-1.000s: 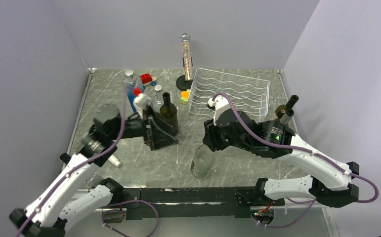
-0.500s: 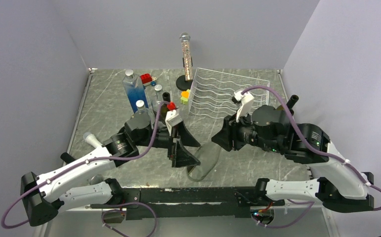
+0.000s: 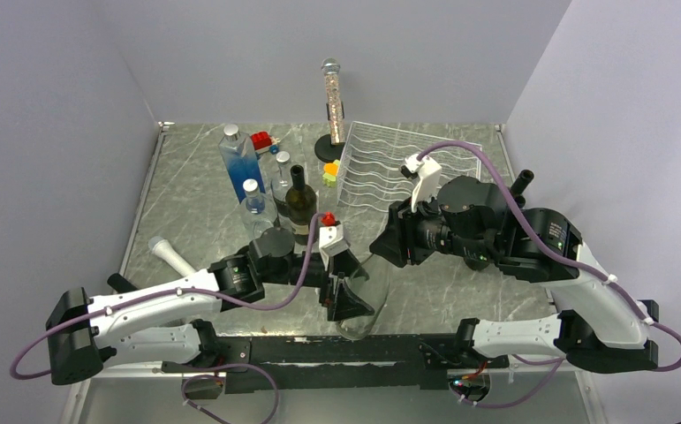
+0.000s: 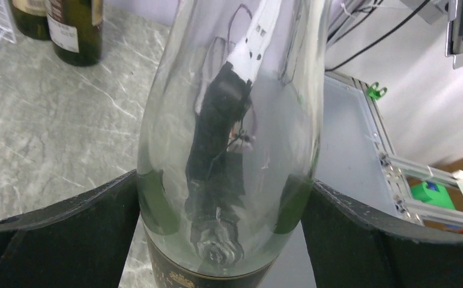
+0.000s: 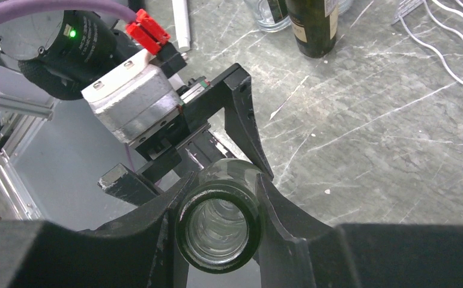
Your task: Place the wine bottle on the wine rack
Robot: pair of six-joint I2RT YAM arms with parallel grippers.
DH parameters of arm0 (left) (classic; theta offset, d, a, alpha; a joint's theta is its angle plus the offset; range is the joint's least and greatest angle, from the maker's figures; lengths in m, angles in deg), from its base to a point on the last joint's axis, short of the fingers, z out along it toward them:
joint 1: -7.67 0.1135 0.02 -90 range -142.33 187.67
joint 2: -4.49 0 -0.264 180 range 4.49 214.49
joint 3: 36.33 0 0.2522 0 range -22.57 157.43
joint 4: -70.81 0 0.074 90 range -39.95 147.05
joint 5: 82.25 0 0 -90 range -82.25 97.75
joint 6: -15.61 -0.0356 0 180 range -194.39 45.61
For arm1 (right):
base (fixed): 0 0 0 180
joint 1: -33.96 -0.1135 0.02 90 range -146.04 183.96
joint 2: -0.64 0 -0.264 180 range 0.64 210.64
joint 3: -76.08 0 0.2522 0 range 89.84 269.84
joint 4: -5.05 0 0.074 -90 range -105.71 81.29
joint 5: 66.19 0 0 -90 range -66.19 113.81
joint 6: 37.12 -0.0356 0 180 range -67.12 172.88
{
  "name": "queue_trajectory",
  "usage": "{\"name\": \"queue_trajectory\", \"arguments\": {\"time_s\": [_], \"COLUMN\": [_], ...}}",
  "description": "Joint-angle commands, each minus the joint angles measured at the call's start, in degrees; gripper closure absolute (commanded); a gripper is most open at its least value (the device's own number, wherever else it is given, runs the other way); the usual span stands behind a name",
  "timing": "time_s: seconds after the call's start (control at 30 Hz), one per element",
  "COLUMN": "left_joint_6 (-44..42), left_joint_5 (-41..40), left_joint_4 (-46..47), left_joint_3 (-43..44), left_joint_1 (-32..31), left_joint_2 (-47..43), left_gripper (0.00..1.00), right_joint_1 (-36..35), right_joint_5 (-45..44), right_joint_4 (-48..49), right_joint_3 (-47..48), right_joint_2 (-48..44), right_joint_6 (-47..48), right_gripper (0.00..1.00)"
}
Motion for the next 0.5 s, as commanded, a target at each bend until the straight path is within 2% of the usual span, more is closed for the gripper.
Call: {"name": "queue_trajectory", "arguments": {"time_s": [0.0, 0.2, 0.23, 0.4, 0.43, 0.47], "left_joint_6": [-0.4, 1.6, 1.5, -0.2, -0.9, -1.4], "left_joint_5": [-7.7, -8.1, -8.0, -9.7, -9.6, -9.8], "left_joint_4": [12.2, 21.2, 21.9, 19.3, 18.0, 16.4], "left_joint_3": [-5.1, -9.3, -9.5, -7.7, -6.5, -5.5], "left_joint_1": [-2.2, -3.6, -3.6, -3.6, -3.6, -3.6], "left_joint_2": [-2.3, -1.5, -1.4, -0.6, -0.4, -0.1], "left_gripper": [0.01, 0.01, 0.06, 0.67, 0.87, 0.98], "right_joint_1": [0.1, 0.1, 0.0, 0.1, 0.0, 0.1], "right_joint_5": [3.9, 3.8, 4.2, 5.2, 5.3, 5.2], "right_joint_4": [14.9, 15.7, 16.0, 15.5, 15.3, 15.1], "right_joint_3": [3.6, 5.0, 4.9, 3.9, 3.7, 3.4], "right_joint_2": [-2.4, -2.2, -2.2, -3.0, -3.3, -3.6], "right_joint_6": [-3.1, -1.9, -1.6, -0.9, -1.0, -1.1], "right_gripper": [1.0, 1.0, 1.0, 1.0, 1.0, 1.0]}}
